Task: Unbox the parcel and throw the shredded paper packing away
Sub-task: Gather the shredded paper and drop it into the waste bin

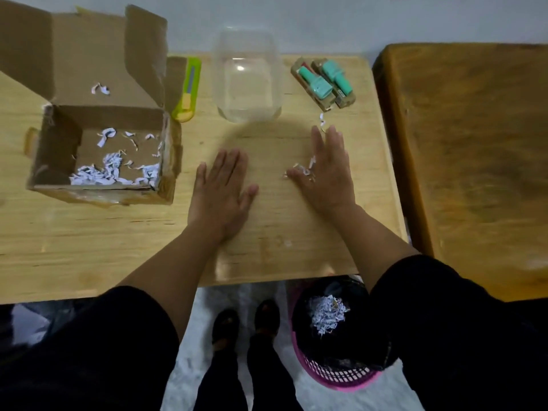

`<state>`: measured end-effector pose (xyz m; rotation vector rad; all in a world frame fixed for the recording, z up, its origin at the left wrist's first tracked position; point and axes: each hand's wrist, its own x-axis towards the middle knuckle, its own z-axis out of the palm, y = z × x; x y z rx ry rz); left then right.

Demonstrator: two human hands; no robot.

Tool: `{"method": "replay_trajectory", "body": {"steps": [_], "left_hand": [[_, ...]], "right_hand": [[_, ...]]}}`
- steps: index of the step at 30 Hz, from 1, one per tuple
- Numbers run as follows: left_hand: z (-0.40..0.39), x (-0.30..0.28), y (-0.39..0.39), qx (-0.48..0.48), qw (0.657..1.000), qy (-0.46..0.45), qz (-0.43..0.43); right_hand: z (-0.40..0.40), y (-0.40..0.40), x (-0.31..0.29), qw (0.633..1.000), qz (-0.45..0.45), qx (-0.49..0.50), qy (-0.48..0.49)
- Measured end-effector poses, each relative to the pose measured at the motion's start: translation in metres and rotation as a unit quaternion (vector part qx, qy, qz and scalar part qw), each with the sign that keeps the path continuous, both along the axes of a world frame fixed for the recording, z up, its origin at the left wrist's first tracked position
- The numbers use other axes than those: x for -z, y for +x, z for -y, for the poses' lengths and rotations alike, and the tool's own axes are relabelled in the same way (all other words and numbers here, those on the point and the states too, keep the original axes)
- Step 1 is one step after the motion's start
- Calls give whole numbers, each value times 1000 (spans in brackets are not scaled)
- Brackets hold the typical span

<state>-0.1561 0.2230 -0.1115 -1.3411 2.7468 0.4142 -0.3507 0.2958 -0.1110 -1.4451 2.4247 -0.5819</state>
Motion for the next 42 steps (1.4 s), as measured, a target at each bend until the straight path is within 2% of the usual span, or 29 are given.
{"method": "replay_trajectory", "body": {"steps": [9,13,16,20,23,26,32,35,42], "left_hand": [[3,-1,0,-1,1000,5,7],[2,-4,0,-2,1000,8,-1],[2,-5,0,-3,1000,6,-7],[1,-3,0,1,1000,-5,-7],[1,0,1,4,1000,-12,-12],[0,1,2,3,1000,-17,-22],[0,2,3,1,999,-15,-38],[0,2,4,4,999,-11,-45],[0,1,4,0,999,-8,-41]], "right_hand": [[27,-24,-3,998,-1,-56,-19],[29,-14,1,991,36,-103,-80],[25,7,5,983,56,-83,-156],[8,29,7,976,51,-65,-202],[-7,33,-3,979,66,-64,-184],[-24,28,-13,983,81,-22,-163],[-60,23,-10,993,102,29,-58],[-50,23,-8,995,71,16,-73],[-17,36,-16,988,112,6,-107]]}}
